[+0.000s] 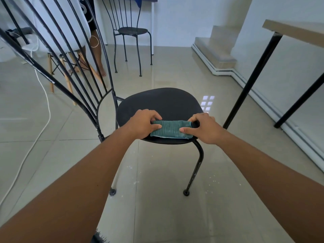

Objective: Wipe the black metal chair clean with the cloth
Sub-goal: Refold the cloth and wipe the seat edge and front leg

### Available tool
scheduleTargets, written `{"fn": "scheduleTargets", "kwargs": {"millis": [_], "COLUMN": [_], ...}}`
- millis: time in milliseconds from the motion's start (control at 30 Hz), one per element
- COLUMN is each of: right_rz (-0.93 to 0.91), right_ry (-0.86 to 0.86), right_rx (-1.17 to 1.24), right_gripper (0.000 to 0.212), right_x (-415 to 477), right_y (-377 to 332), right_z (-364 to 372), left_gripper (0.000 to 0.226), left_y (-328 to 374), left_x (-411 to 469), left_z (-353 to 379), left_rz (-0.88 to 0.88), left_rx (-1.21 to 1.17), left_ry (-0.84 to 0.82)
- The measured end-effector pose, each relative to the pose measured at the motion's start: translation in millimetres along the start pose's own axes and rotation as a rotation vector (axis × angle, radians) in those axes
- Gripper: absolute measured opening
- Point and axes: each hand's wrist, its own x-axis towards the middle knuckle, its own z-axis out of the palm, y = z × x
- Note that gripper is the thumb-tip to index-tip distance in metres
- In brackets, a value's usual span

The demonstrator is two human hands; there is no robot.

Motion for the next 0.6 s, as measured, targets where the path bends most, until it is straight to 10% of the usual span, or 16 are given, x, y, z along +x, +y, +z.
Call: {"fn": "scheduleTargets", "kwargs": {"millis": [367,600], "right_rz": [0.025,-0.035], "right_ry": [0.165,0.193], "right_rx": [0.501,0.305], "right_gripper": [0.035,0.027], "right_x": [13.5,20.6], "right_y": [-43.6,-50.9], "right_z": [-29.3,-18.5], "left_gripper": [0.025,0.031], "left_y": [15.7,23.0], "left_x": [-2.6,-4.4], "left_z": [-7.9,-0.2], "left_rz": [-0.078,-0.122], "left_rx": [-0.390,-0.281], "left_ry": [-0.095,-0.038]}}
